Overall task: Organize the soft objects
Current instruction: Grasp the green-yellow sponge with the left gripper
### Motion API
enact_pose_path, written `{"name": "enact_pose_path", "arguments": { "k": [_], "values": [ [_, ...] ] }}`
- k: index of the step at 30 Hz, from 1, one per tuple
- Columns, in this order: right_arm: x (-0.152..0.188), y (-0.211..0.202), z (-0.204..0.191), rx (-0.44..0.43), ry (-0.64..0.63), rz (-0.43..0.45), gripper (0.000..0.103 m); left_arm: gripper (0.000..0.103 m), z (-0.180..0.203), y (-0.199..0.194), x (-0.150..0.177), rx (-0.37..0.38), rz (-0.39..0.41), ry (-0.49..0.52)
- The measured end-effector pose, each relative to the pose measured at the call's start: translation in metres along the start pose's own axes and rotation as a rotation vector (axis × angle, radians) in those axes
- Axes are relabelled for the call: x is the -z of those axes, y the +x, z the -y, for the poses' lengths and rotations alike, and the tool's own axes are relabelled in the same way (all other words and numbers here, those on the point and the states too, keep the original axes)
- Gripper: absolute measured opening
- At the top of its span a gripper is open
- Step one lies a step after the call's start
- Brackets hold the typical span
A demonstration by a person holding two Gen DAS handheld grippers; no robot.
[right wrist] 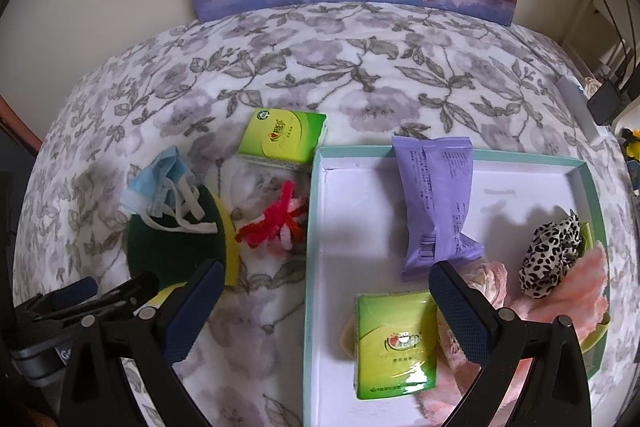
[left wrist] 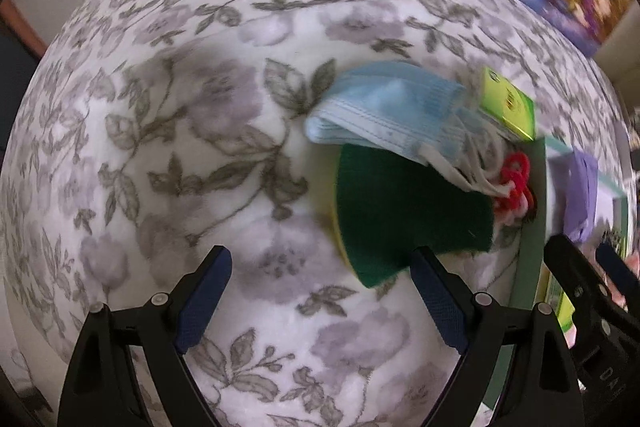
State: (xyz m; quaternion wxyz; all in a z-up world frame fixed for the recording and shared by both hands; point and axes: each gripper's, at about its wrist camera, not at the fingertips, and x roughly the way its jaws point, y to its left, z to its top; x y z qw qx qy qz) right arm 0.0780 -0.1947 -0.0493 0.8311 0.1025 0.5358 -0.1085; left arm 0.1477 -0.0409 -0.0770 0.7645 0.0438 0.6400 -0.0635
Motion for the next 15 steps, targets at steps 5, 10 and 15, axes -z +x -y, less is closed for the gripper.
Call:
{"name": "enact_pose_path", "arguments": {
  "k": [5, 10, 15],
  "values": [
    [0.001, 0.003, 0.006, 0.002, 0.010, -0.014, 0.103, 0.078, 0.023, 0.006, 0.003, -0.027, -0.011, 0.091],
    [0.001, 0.003, 0.009, -0.009, 0.019, -0.020, 0.103, 0.070, 0.028, 0.017, 0.001, 0.004, -0.015, 0.097],
    [0.002, 0.005, 0.011, -0.011, 0.028, -0.030, 0.103, 0.069, 0.033, 0.016, -0.001, -0.011, 0.029, 0.136]
  ]
}}
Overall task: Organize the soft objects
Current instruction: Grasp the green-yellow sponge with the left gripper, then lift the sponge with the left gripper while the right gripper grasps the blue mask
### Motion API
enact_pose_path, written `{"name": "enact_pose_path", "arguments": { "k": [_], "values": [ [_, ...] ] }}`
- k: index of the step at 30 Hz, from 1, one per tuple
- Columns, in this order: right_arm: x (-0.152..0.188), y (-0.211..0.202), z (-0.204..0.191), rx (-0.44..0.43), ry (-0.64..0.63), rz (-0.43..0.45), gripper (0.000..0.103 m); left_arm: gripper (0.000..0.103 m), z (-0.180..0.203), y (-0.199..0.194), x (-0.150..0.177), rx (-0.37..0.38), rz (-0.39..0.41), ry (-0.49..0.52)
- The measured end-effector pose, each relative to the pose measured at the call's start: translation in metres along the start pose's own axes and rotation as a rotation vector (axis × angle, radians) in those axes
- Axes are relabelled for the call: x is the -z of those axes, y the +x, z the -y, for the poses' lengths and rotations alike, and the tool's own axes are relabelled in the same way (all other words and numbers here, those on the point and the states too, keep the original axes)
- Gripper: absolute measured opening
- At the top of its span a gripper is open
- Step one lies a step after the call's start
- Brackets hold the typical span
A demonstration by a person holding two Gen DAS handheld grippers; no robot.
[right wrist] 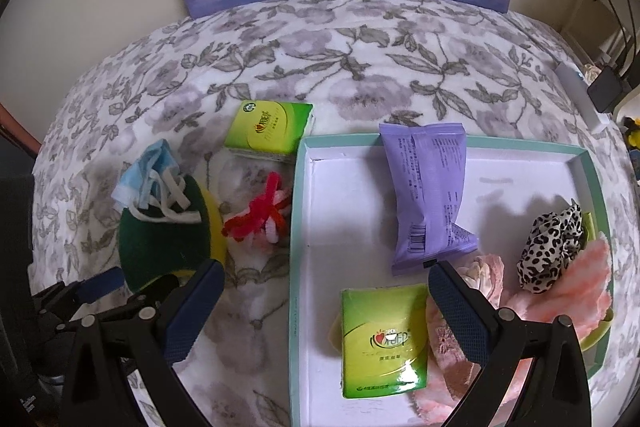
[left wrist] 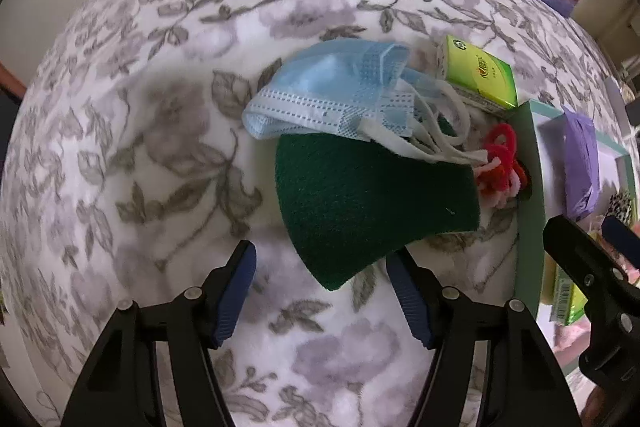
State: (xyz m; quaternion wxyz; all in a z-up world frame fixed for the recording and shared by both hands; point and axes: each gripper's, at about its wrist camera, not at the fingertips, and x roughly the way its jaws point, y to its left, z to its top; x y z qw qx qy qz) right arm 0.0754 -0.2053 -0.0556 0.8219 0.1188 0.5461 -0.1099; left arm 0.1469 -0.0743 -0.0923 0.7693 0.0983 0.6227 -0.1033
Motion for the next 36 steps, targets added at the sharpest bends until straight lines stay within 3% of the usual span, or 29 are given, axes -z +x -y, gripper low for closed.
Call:
{"name": "enact_pose_path", "arguments": {
  "k": [2, 6, 23, 30, 36],
  "values": [
    [0.000, 0.000, 0.000, -0.003, 0.002, -0.004, 0.103, 0.068, 0.004, -0.003, 0.000, -0.011, 0.012, 0.024],
    [0.000, 0.000, 0.000, -0.008, 0.001, -0.004, 0.103, 0.044, 0.007, -0.005, -0.004, 0.051, 0.011, 0.021],
    [0.001, 0.001, -0.002, -0.018, -0.002, -0.010, 0.103, 0.029, -0.012, -0.032, 0.009, 0.036, 0.062, 0.034],
    [-0.001, -0.007, -0.005, -0.042, 0.004, 0.050, 0.103, 0.028, -0.030, -0.054, 0.016, 0.059, 0.111, 0.003],
    [-0.003, -0.020, -0.008, -0.058, -0.006, 0.109, 0.102, 0.028, -0.024, -0.054, 0.016, 0.093, 0.128, 0.040]
  ]
}}
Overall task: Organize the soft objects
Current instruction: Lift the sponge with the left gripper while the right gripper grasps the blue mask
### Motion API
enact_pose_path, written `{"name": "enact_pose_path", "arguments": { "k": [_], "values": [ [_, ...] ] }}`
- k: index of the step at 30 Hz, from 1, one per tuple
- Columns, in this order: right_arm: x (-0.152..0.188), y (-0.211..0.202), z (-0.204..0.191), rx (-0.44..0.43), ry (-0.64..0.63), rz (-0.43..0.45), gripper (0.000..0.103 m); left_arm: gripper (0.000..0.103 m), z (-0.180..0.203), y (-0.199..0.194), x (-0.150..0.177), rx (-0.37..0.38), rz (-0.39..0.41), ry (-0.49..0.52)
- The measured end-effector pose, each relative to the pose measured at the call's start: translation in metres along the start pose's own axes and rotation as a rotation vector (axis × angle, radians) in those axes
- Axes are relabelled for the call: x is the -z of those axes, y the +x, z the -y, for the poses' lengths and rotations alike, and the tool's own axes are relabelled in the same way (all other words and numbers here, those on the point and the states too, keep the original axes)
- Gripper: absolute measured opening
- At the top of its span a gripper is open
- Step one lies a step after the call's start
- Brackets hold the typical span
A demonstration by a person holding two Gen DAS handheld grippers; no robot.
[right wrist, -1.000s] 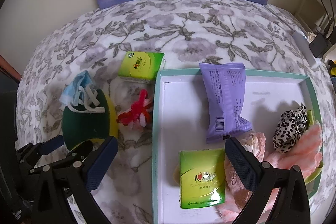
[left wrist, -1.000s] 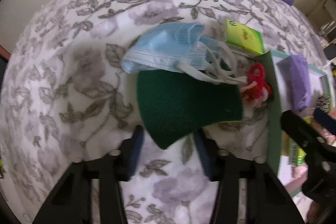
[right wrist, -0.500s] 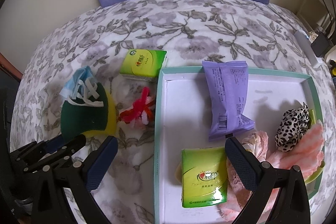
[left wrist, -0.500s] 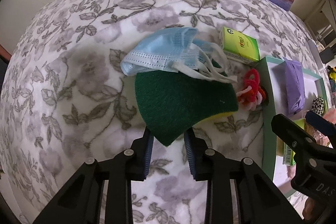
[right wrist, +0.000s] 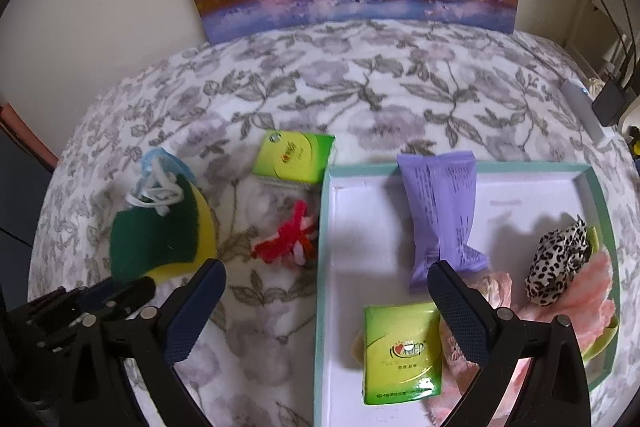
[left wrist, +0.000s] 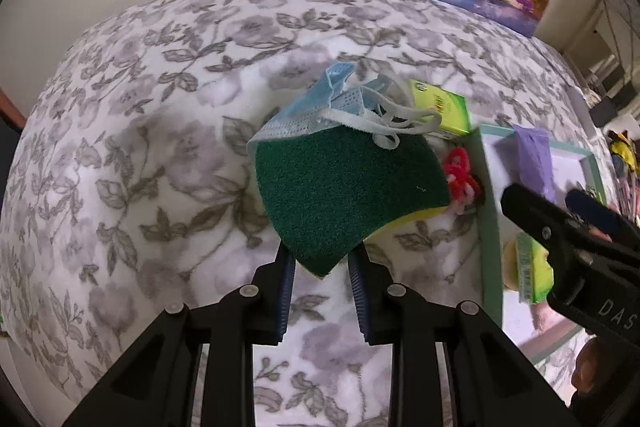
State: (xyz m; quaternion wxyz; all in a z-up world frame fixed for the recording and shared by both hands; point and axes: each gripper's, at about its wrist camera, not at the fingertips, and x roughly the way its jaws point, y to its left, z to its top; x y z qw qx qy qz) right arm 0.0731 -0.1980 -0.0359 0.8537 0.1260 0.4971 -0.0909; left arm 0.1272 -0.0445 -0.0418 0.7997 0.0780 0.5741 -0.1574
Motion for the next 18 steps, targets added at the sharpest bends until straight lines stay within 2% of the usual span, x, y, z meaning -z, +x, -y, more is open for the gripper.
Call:
{"name": "enact_pose_path", "arguments": {
  "k": [4, 7, 10, 13, 16, 18],
  "values": [
    [-0.002, -0.006, 0.002, 0.008, -0.002, 0.029, 0.102, 0.028, 0.006, -0.011, 0.003, 0.046, 0.022, 0.030],
    [-0.003, -0.009, 0.007, -0.009, 0.022, 0.043, 0.101, 0.028, 0.020, -0.018, 0.005, 0.022, 0.049, 0.103],
    [-0.006, -0.018, 0.010, -0.050, 0.034, 0.074, 0.094, 0.028, 0.029, -0.014, 0.007, 0.045, 0.034, 0.150],
    [-0.007, -0.022, 0.011, -0.097, 0.039, 0.090, 0.084, 0.028, 0.037, -0.004, 0.011, 0.037, -0.002, 0.196],
    [-0.007, -0.017, 0.010, -0.147, 0.042, 0.078, 0.075, 0.028, 0.040, 0.003, 0.013, 0.041, -0.022, 0.212],
    [-0.005, -0.008, 0.008, -0.159, 0.034, 0.057, 0.065, 0.028, 0.040, 0.007, 0.014, 0.048, -0.033, 0.215]
  ]
}}
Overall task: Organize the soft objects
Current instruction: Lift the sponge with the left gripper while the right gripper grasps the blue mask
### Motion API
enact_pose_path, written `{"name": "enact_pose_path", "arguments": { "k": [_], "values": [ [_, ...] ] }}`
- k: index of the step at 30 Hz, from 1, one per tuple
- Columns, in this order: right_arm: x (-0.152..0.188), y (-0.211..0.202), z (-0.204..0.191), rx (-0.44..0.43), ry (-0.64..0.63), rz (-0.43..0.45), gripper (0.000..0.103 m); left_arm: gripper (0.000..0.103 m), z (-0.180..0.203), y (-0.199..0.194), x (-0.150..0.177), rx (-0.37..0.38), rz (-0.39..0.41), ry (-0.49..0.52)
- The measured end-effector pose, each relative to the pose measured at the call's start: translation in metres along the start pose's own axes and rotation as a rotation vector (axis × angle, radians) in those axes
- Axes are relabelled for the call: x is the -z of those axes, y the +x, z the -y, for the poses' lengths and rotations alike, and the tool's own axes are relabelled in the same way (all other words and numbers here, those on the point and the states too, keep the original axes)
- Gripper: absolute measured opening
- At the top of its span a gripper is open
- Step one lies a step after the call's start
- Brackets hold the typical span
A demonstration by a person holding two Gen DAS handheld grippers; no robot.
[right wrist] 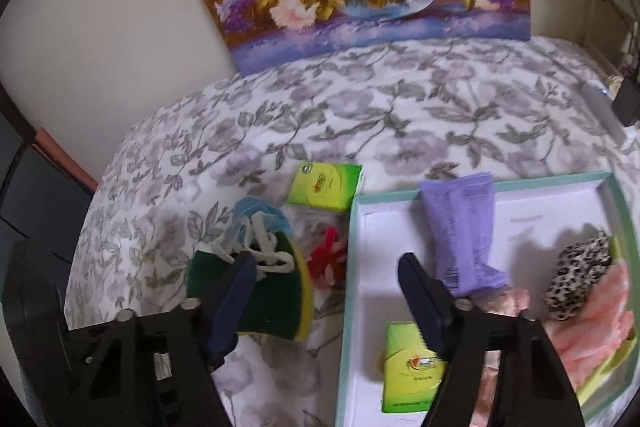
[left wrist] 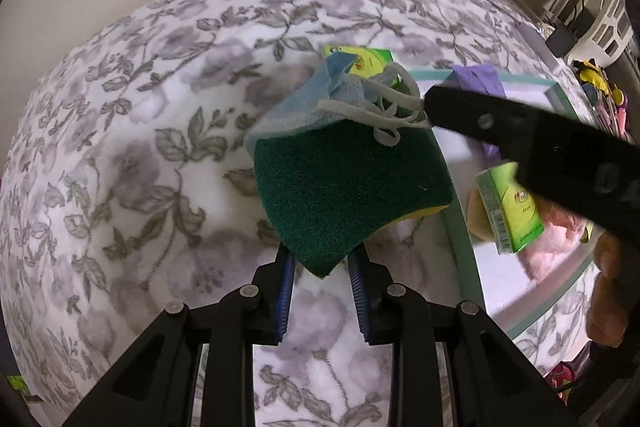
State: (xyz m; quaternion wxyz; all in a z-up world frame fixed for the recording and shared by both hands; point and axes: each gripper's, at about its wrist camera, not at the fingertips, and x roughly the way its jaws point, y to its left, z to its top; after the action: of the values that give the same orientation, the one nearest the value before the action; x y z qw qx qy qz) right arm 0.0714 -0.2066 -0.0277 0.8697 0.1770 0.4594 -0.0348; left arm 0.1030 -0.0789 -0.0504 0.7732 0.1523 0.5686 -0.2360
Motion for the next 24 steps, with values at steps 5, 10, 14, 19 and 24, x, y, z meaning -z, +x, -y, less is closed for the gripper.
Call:
{"name": "enact_pose_path", "arguments": {
  "k": [5, 10, 14, 19, 24],
  "values": [
    [0.005, 0.016, -0.004, -0.016, -0.018, -0.038, 0.056, 0.028, 0.002, 0.004, 0.001, -0.002, -0.010, 0.019],
    [0.008, 0.028, -0.010, -0.031, -0.035, -0.061, 0.033, 0.028, 0.001, 0.006, 0.002, -0.011, -0.020, 0.027],
    [0.010, 0.031, -0.014, -0.066, -0.043, -0.063, 0.015, 0.028, 0.000, 0.012, 0.001, -0.027, -0.039, 0.018],
    [0.010, 0.029, -0.016, -0.061, -0.060, -0.056, 0.009, 0.028, -0.007, 0.018, 0.001, -0.043, -0.061, -0.014],
    [0.007, 0.025, -0.008, -0.050, -0.034, -0.045, 0.006, 0.022, -0.019, 0.025, 0.001, -0.070, -0.089, -0.071]
  ]
}}
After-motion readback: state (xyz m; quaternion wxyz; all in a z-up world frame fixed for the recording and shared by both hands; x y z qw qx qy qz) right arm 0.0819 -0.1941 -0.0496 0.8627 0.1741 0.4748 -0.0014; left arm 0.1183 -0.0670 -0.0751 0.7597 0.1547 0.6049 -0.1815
